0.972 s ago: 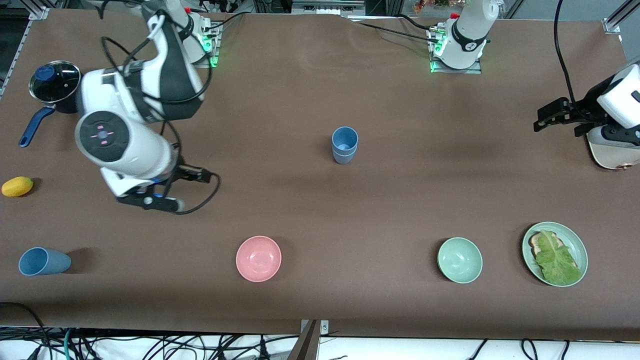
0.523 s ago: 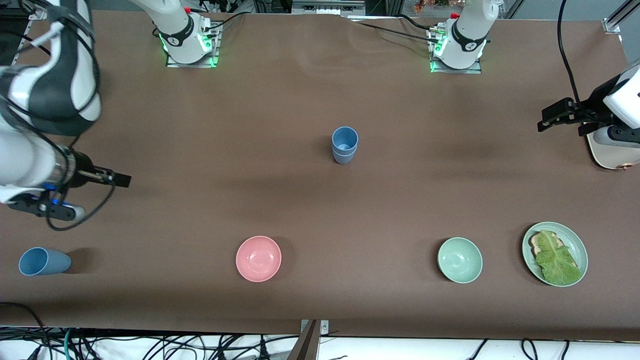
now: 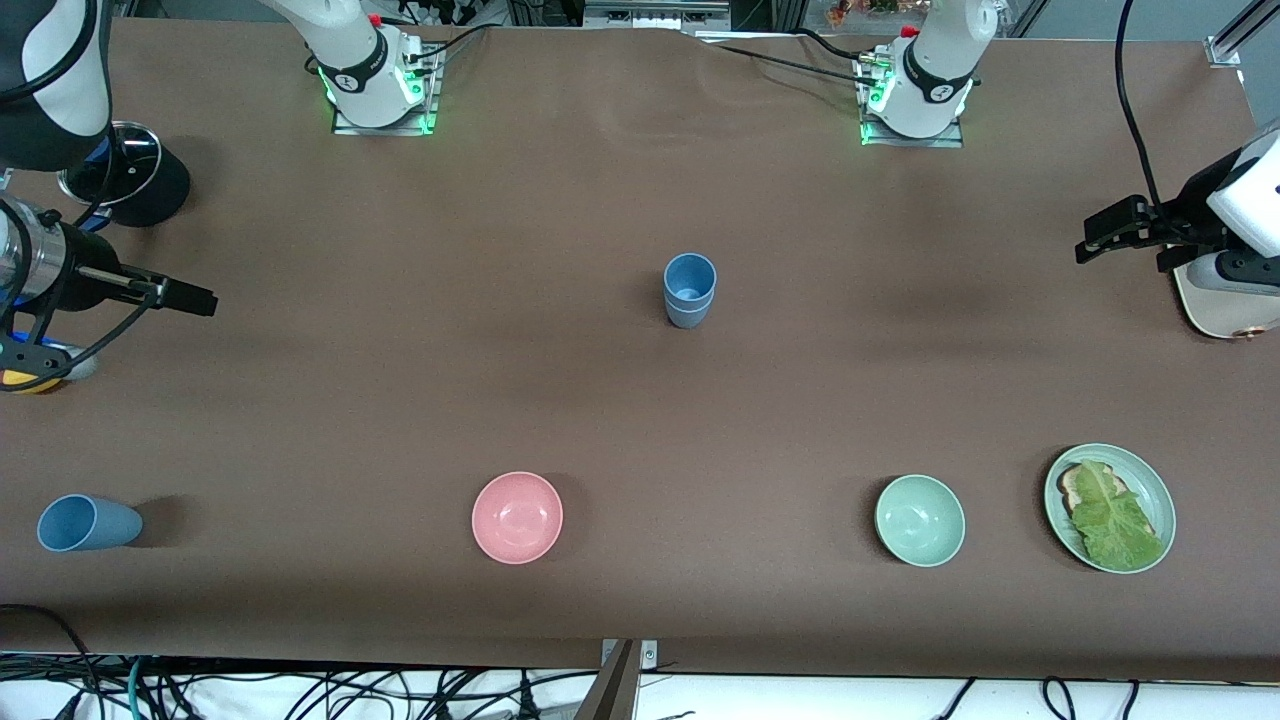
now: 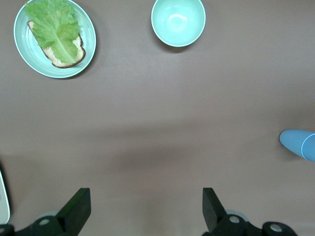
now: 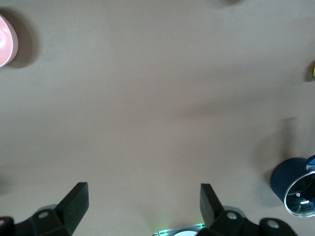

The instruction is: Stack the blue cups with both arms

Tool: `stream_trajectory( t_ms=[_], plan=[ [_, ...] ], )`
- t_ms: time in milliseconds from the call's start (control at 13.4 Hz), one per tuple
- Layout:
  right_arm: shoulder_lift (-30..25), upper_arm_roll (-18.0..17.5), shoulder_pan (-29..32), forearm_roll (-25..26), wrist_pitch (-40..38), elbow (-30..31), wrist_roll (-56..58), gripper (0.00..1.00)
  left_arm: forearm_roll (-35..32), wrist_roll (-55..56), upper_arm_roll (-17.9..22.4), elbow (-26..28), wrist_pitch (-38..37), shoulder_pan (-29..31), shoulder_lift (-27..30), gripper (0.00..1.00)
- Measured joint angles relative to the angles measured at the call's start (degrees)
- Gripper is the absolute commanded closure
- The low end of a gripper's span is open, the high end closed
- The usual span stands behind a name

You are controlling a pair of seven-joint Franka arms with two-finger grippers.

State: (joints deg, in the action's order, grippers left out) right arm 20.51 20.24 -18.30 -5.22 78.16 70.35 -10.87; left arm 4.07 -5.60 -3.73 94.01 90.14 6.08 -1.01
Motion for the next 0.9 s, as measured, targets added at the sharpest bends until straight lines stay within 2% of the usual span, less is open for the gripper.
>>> stream_trajectory(
  t_ms=[224, 299, 448, 523, 747, 897],
  plan=[
    [-0.20, -1.08, 0.45, 0.00, 3.53, 2.00, 0.08, 0.00, 0.00, 0.00, 0.00, -0.01, -0.01, 0.20, 0.00, 0.00],
    [-1.26, -4.37, 2.83, 0.42, 7.10, 4.47, 0.18, 0.00, 0.00, 0.00, 0.00, -0.02, -0.02, 0.39, 0.00, 0.00],
    [-4.92, -14.61, 10.14, 4.77, 13.87, 10.46, 0.25, 0.00, 0.00, 0.00, 0.01, -0.02, -0.03, 0.70, 0.00, 0.00],
    [-7.13, -17.26, 11.91, 6.48, 15.91, 13.27, 0.15, 0.00, 0.00, 0.00, 0.00, -0.02, -0.04, 0.75, 0.00, 0.00],
    [-14.86, -18.65, 15.90, 7.29, 20.38, 20.28, 0.40, 0.00, 0.00, 0.00, 0.00, -0.03, -0.05, 0.81, -0.01, 0.00],
    [-18.65, -18.65, 17.83, 6.78, 17.49, 22.17, 0.77, 0.00, 0.00, 0.00, -0.02, -0.04, -0.06, 0.81, -0.02, 0.00]
  ],
)
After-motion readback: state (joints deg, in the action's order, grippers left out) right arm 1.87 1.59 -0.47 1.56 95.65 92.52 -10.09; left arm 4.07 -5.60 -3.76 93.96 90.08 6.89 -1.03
